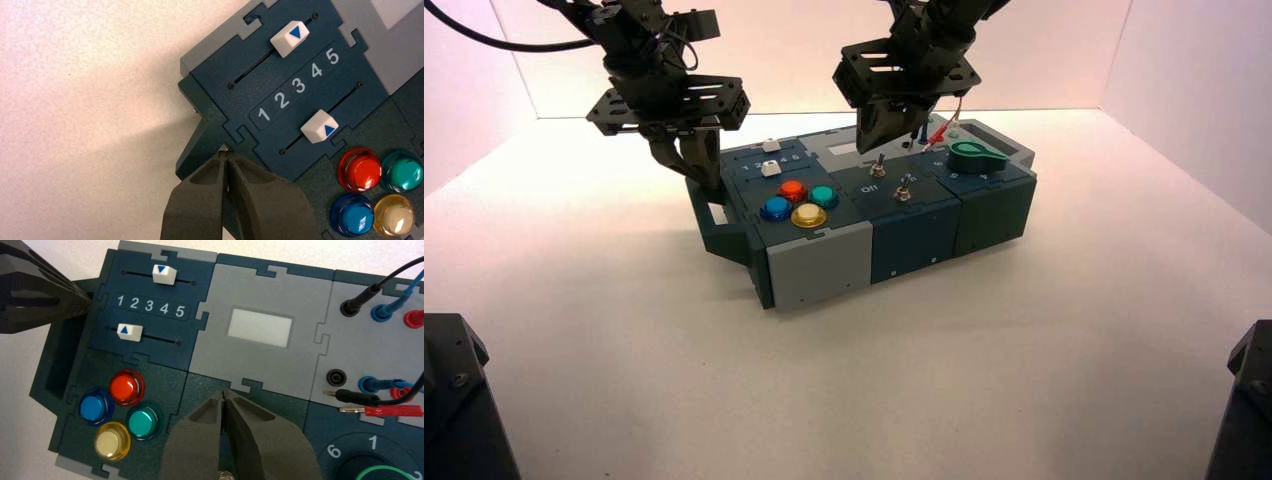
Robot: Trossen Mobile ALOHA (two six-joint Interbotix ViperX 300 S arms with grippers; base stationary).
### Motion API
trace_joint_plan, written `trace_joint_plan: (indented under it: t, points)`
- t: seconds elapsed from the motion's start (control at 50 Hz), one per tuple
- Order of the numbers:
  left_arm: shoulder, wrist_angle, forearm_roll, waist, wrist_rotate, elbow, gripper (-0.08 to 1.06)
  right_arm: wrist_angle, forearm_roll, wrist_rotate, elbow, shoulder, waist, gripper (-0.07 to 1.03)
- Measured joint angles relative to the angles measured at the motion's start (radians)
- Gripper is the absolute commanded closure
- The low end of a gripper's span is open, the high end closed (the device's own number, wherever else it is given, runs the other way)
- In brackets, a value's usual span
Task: Flip the top switch off with the right gripper.
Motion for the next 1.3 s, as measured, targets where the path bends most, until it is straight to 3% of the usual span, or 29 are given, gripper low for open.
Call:
trace_joint_plan:
  t: [0.46, 1.3]
  points:
    - [0.0, 0.0, 0.0, 0.0, 0.002, 0.0, 1.01, -0.006, -0.003, 0.002, 0.006, -0.005, -0.078, 0.99]
    - [0.002, 0.0, 0.0, 0.0, 0.002, 0.0, 1.01, 0.018, 0.0, 0.006, 0.021, -0.006, -0.074, 0.99]
